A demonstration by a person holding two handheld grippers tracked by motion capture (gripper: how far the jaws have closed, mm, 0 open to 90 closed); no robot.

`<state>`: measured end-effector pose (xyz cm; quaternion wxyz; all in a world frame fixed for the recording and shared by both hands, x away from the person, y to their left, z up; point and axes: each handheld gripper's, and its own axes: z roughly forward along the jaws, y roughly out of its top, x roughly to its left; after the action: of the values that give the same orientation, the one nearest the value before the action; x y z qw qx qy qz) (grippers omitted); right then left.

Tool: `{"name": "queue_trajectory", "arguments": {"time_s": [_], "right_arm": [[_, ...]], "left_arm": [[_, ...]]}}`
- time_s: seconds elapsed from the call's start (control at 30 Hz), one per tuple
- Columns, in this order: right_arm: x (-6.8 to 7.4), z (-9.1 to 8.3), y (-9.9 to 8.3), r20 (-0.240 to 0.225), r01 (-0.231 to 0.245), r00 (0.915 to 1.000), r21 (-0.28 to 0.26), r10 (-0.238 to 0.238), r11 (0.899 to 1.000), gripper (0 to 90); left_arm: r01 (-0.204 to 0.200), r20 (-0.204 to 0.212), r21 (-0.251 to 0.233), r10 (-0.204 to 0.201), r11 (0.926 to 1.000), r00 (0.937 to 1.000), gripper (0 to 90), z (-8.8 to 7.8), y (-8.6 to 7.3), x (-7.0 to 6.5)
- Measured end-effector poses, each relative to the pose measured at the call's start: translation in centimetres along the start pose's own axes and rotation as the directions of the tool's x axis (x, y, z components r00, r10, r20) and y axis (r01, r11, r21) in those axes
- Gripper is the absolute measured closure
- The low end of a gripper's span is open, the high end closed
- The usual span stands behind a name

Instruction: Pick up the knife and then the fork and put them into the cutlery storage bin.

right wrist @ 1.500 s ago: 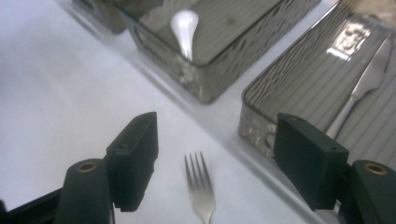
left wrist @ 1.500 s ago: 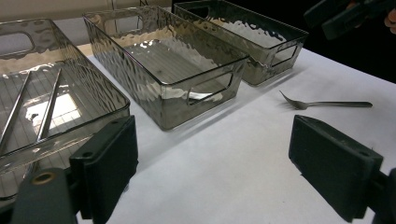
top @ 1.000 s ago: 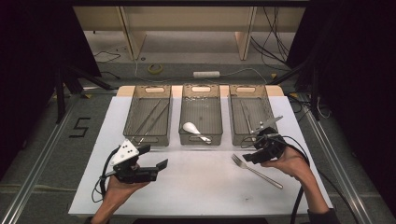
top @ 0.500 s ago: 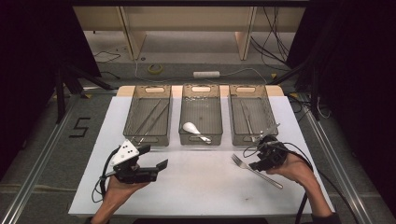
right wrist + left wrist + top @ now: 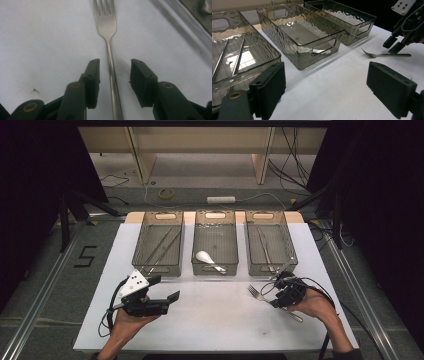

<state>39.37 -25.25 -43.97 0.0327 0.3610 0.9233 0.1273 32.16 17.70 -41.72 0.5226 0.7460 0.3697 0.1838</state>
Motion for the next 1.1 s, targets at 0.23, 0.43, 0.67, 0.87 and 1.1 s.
{"name": "queue_trajectory", "arguments": {"time_s": [0.23,0.43,0.67,0.87,1.1], "right_arm": [[-0.1,0.6,-0.1,0.003,0.003,1.0000,0.033,-0.003,0.999,66.8],[-0.1,0.9,-0.1,0.003,0.002,1.0000,0.044,-0.002,0.999,73.1],[0.0,1.2,-0.1,0.007,0.012,0.9999,0.063,-0.012,0.998,76.6],[0.2,1.4,0.0,0.012,0.024,0.9996,0.073,-0.025,0.997,78.3],[0.3,1.5,0.2,0.016,0.031,0.9993,0.081,-0.033,0.996,81.3]], "left_arm": [[0.000,0.000,0.000,0.000,1.0000,1.0000,15.1,0.0,0.0,0.0],[0.001,0.000,-0.001,-0.001,1.0000,1.0000,15.1,0.0,0.0,0.0],[-0.001,0.000,0.000,0.001,1.0000,1.0000,15.1,0.0,0.0,0.0],[0.001,0.000,0.001,-0.001,1.0000,1.0000,15.1,0.0,0.0,0.0],[0.000,0.000,0.001,0.000,1.0000,1.0000,15.1,0.0,0.0,0.0]]}}
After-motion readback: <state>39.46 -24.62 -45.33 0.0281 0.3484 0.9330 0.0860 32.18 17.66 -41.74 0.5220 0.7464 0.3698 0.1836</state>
